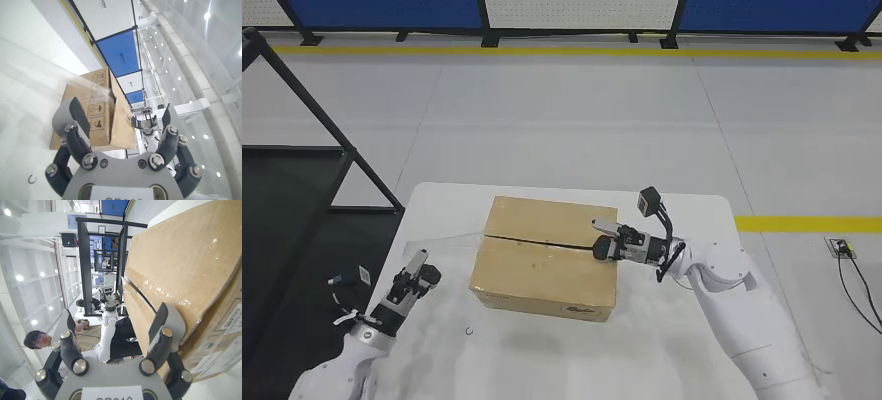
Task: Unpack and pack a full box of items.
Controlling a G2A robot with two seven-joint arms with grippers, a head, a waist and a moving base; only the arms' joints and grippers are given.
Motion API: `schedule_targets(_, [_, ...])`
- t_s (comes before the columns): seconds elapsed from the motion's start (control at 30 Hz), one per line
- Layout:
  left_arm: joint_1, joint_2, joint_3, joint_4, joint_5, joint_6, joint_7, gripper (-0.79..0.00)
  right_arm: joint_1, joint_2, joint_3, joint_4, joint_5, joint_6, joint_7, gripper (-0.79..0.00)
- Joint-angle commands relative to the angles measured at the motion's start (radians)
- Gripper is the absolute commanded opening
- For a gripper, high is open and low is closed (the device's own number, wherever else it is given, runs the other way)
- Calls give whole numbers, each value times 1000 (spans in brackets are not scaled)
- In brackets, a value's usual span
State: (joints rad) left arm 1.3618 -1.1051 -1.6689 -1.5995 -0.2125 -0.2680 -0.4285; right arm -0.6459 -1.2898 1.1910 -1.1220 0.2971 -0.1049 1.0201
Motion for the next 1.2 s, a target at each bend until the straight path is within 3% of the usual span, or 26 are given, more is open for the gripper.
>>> schedule_targets(0.0, [-30, -3, 23, 41, -12, 37, 7, 0, 0, 0, 0, 0, 0, 0, 0, 0])
schedule_targets(0.37, [-217, -25, 137, 248, -75, 160, 42, 0, 0, 0, 0, 0, 0, 0, 0, 0])
schedule_targets(0.87, [-449, -64, 276, 509, -112, 122, 53, 0, 0, 0, 0, 0, 0, 0, 0, 0])
schedule_targets(1.17, [-499, -81, 292, 586, -144, 39, 85, 0, 0, 0, 0, 0, 0, 0, 0, 0])
